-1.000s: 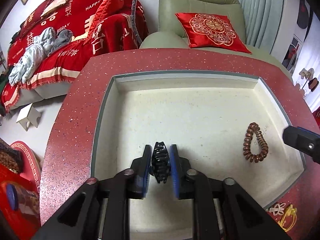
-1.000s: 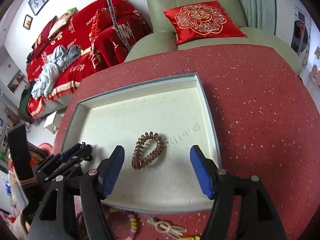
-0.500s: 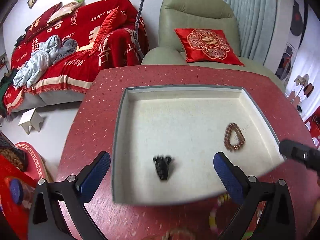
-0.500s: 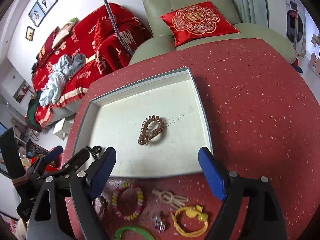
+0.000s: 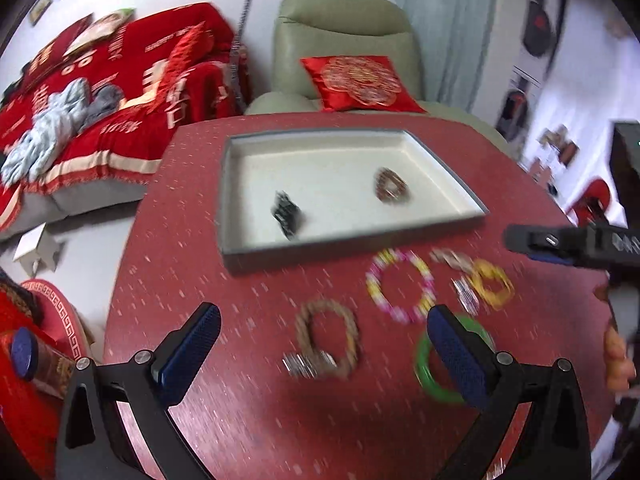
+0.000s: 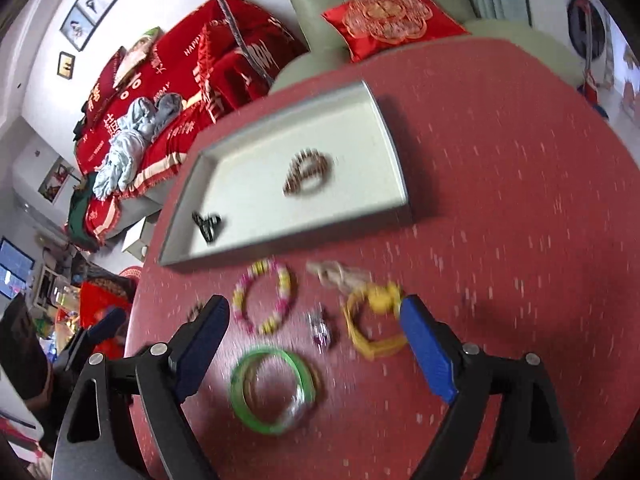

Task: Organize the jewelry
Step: 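Move the right tool to the green bangle while the left tool moves to the star hairpin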

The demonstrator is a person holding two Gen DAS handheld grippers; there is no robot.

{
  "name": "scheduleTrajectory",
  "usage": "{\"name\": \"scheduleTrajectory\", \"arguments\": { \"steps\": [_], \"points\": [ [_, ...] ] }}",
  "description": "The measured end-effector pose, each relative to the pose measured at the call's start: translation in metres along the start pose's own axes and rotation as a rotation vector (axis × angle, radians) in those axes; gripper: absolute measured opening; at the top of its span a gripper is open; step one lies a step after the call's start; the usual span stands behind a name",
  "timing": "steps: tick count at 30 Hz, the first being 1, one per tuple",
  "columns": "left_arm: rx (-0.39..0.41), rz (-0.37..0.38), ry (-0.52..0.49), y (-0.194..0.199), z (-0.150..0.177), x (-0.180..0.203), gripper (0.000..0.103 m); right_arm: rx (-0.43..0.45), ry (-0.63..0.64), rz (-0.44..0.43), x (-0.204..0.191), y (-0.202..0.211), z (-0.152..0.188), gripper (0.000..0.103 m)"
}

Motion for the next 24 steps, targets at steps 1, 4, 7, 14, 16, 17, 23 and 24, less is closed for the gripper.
{"name": "scheduleTrajectory", "arguments": {
  "steps": [1,4,7,14,16,17,23,24],
  "points": [
    [-0.006,0.011,-0.016,0.004,0.01,0.004,0.103,-0.01,0.002,0.012,0.0,0.0,0.008,0.089],
    [-0.028,0.047,-0.051,0.015,0.034,0.013,0.103,-0.041,0.023,0.049,-0.002,-0.001,0.026,0.089],
    [-0.052,0.085,-0.084,0.024,0.054,0.024,0.103,-0.079,0.027,0.062,-0.003,-0.002,0.043,0.089],
    [-0.065,0.125,-0.219,0.041,0.095,0.048,0.103,-0.115,0.047,0.089,-0.01,-0.008,0.059,0.089],
    [-0.072,0.123,-0.243,0.041,0.102,0.053,0.103,-0.119,0.063,0.091,-0.014,-0.01,0.06,0.089],
    [-0.076,0.12,-0.254,0.04,0.106,0.055,0.103,-0.122,0.074,0.092,-0.016,-0.012,0.06,0.089],
    [-0.1,0.108,-0.305,0.037,0.124,0.065,0.103,-0.142,0.126,0.106,-0.029,-0.022,0.056,0.088],
    [-0.104,0.104,-0.312,0.036,0.126,0.066,0.103,-0.145,0.136,0.11,-0.031,-0.024,0.056,0.086]
  ]
}}
Point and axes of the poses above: each gripper's, at about its wrist camera, not at the fingertips, and y roughly against the way its jaws point, x to its right, z to its underside, the point moved 2 cm from there along -y, roughly the way its jaws point, and after that the axes turned 14 degrees about y, right-handed, at the moved point
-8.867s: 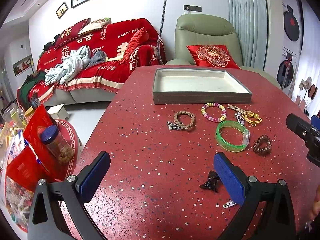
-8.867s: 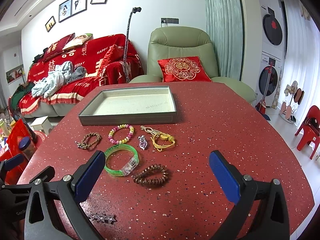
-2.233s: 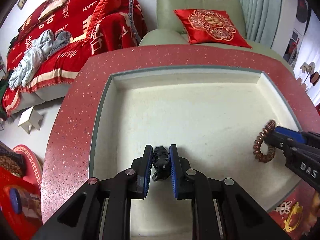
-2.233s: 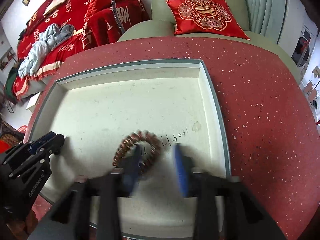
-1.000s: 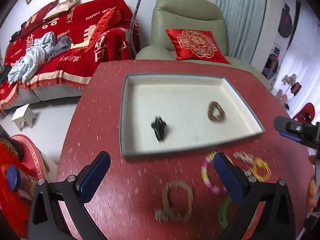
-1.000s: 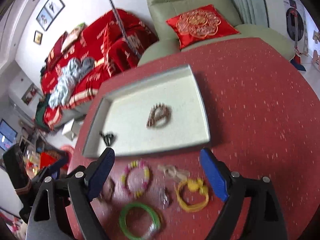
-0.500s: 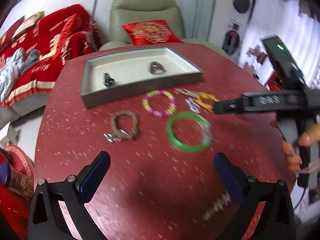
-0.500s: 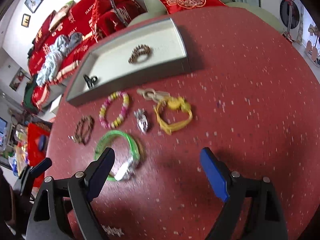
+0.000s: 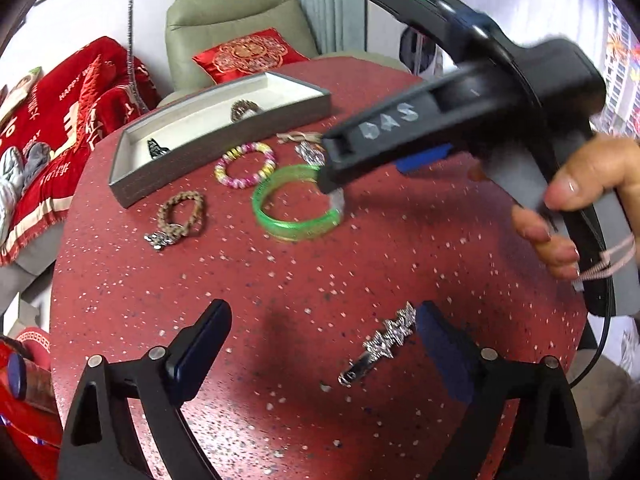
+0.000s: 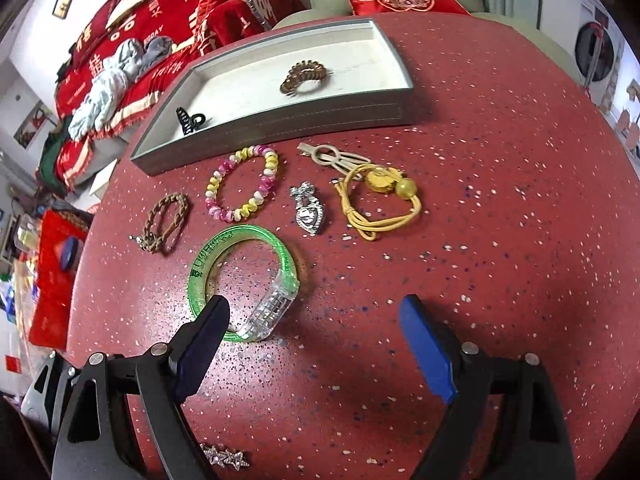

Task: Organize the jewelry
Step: 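Move the right tool to the green bangle while the left tool moves to the star hairpin, then grasp the green bangle rim with the right tool while the left tool grasps the star hairpin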

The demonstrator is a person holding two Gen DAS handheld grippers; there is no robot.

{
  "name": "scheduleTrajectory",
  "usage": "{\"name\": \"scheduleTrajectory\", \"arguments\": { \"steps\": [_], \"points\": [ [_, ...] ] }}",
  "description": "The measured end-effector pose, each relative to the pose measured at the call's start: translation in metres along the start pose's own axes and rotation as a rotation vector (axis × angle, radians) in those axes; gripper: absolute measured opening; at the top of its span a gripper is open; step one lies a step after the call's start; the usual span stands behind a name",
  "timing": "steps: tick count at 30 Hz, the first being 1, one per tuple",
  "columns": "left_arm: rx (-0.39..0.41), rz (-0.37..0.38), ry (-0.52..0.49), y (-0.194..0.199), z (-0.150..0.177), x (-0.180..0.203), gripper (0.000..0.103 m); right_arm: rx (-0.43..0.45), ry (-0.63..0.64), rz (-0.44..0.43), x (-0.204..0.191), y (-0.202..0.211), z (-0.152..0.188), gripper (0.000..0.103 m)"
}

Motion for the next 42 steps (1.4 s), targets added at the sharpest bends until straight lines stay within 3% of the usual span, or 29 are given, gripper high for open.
{"name": "scheduleTrajectory", "arguments": {
  "steps": [5,7,11,15,23,27,42],
  "points": [
    [0.004,-0.005,-0.034,0.001,0.006,0.009,0.103,-0.013,0.058,0.021,-0.013,-0.007,-0.005,0.073],
    [-0.003,-0.007,-0.048,0.0,0.007,0.012,0.092,-0.016,0.072,0.023,-0.017,-0.01,-0.007,0.069],
    [-0.035,-0.013,-0.059,-0.006,0.012,0.016,0.088,-0.021,0.109,0.05,-0.023,-0.013,-0.01,0.059],
    [-0.043,0.003,-0.059,-0.005,0.014,0.018,0.076,-0.027,0.129,0.081,-0.025,-0.012,-0.007,0.049],
    [-0.052,0.051,-0.055,-0.001,0.018,0.026,0.036,-0.02,0.131,0.077,-0.025,-0.009,-0.003,0.022],
    [-0.056,0.066,-0.005,0.0,0.017,0.019,0.035,-0.008,0.129,0.079,-0.025,-0.008,-0.001,0.011],
    [-0.042,0.089,0.214,0.003,-0.003,-0.034,0.035,0.054,0.071,0.053,-0.009,0.01,0.005,0.011]
  ]
}}
Point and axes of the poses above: each gripper's, at about its wrist camera, not at the fingertips, and y roughly against the way its jaws point, x to its right, z to its underside, the point moved 2 cm from there along -y, roughly the way its jaws point, and after that the axes turned 14 degrees about y, right-handed, at the moved point
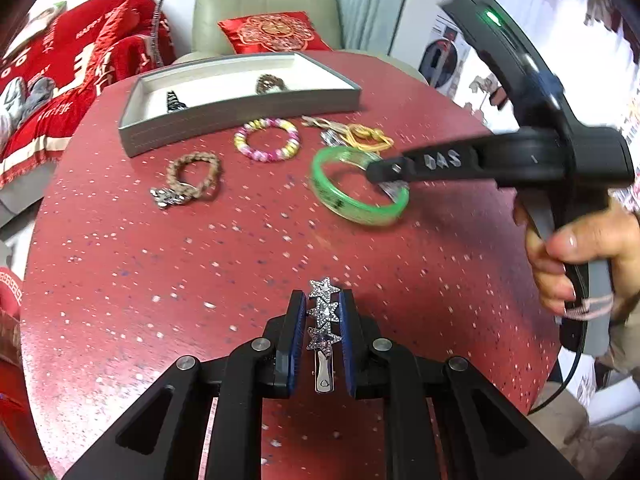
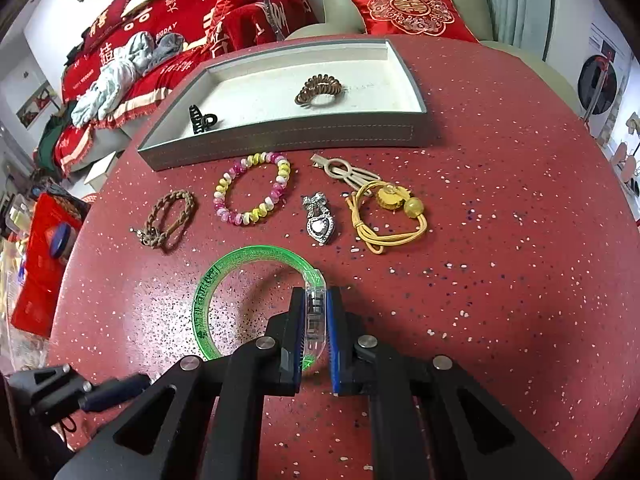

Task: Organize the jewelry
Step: 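Grasp the green bangle rim with the right tool while the left tool grasps the star hairpin, then carry the bangle into the tray and open the right tool while the left tool releases the hairpin there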

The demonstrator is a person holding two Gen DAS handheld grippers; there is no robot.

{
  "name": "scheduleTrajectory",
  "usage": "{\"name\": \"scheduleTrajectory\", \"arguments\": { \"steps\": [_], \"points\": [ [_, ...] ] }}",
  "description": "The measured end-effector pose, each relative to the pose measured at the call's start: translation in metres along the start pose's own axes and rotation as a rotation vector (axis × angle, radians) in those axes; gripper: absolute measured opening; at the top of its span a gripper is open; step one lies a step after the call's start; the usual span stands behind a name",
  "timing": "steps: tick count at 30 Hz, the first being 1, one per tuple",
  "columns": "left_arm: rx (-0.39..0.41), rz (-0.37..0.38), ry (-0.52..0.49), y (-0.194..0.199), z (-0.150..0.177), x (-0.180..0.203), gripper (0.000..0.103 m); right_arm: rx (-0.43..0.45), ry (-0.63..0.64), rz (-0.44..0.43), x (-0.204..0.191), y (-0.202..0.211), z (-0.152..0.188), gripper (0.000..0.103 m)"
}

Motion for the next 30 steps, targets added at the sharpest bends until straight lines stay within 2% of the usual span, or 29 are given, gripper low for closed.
{"name": "scheduleTrajectory", "arguments": {
  "steps": [10,18,30],
  "points": [
    [0.047,-0.012,0.054,0.004,-0.028,-0.019,0.035,0.026,-0.026,-0.031,0.006,0.011,-0.001,0.011],
    [0.092,-0.031,0.089,0.009,-0.057,-0.037,0.035,0.053,-0.023,-0.032,0.009,0.021,-0.015,0.011],
    [0.144,-0.051,0.119,0.006,-0.114,-0.056,0.035,0.101,-0.028,-0.02,0.025,0.029,-0.067,0.011]
  ]
}}
Point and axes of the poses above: each gripper's, at about its wrist camera, not at the fingertips, and y roughly against the way its jaws point, x to its right, z to its underside, the point moved 2 cm from there along -y, roughly the way its jaws point, and after that the axes turned 14 degrees about y, right-handed, at the moved point
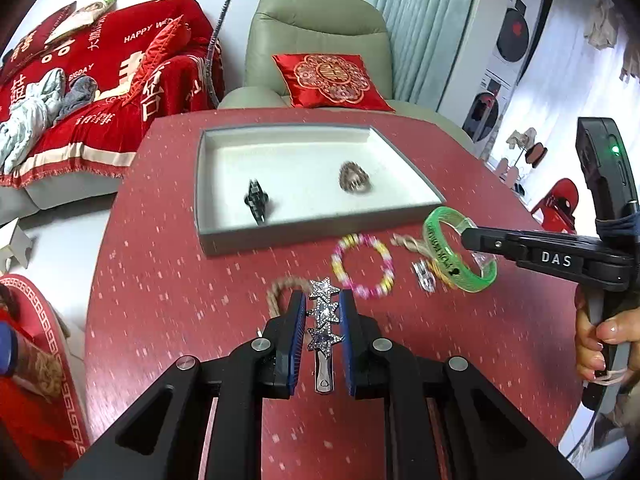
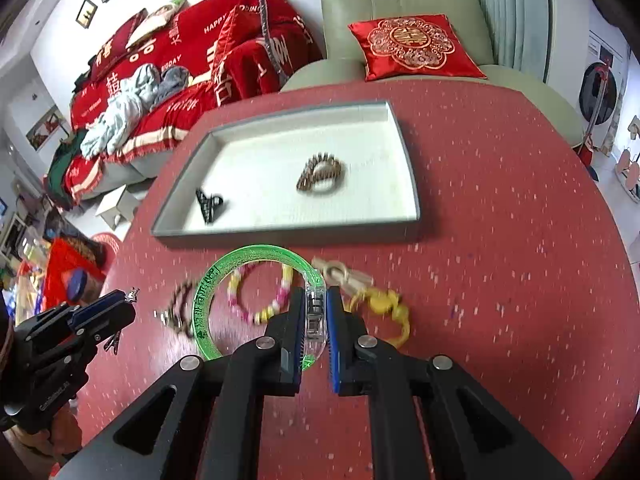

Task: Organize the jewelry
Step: 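Carry the bangle into the tray and open the right tool while the left tool releases the hairpin there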

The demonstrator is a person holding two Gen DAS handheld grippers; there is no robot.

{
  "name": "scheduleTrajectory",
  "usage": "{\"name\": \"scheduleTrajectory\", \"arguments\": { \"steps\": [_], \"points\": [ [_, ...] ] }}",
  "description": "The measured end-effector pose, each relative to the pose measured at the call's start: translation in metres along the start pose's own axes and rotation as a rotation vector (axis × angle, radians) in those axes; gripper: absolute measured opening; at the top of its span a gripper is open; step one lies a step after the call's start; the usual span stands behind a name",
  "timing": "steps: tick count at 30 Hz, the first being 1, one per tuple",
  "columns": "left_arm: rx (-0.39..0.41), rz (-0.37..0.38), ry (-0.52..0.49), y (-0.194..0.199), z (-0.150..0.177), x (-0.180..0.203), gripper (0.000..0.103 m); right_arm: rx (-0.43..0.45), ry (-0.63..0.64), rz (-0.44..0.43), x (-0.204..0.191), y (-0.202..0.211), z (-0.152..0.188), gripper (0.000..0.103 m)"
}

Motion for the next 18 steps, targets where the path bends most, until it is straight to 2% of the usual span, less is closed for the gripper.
{"name": "scheduleTrajectory", "arguments": {
  "steps": [9,18],
  "points": [
    [0.028,-0.013,0.018,-0.021,-0.056,0.004,0.035,0.012,-0.078,-0.032,0.03,-0.023,-0.053,0.011],
    [0.046,-0.071,0.024,-0.062,-0.107,0.011,0.035,0.0,-0.113,-0.005,0.052,-0.063,-0.101,0.011]
  ]
}}
Point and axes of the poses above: each gripper's, at about its wrist camera, not at the fingertips, and y roughly against the way its jaws point, x to its right, z to its underside, the point moved 2 cm from there along -y, roughly the way its jaws point, and after that the axes turned 14 degrees about y, right-handed, at the moved point
